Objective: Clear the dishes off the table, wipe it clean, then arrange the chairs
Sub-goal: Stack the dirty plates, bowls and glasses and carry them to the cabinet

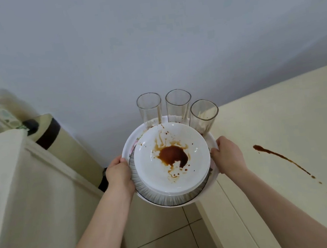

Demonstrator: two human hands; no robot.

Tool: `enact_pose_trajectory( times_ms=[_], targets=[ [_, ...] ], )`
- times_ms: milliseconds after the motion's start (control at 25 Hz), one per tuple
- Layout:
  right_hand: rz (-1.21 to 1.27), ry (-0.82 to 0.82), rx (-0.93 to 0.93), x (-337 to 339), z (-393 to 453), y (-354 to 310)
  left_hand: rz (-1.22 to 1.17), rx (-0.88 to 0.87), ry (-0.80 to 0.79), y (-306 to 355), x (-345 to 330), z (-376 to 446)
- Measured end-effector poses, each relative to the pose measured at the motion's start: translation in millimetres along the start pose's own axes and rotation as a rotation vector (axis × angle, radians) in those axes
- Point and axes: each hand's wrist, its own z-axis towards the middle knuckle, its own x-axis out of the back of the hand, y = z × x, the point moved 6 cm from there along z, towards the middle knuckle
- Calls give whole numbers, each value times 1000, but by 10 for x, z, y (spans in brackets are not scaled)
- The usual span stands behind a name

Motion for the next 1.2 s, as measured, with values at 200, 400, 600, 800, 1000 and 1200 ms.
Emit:
enact_pose_trajectory(
  times_ms=[200, 400, 600, 800, 1000, 1200],
  targets=[
    [4, -23, 96, 1, -118, -488, -56, -27, 42, 315, 383, -29],
    [9, -50, 186, -64, -271, -1039, -78, -58, 76, 699, 796, -94],
    [11, -91, 273, -273, -458, -1625, -94, -73, 120, 1020, 1374, 9],
    [-16, -123, 377, -566, -667, -2265, -140, -101, 187, 1382, 2017, 8],
    [23, -174, 475, -950, -954, -2850, -190, -93, 244, 1581, 2695, 75],
    [96, -274, 486, -1463, -1294, -3317, -205, -84, 318, 1719, 3437, 181]
  ],
)
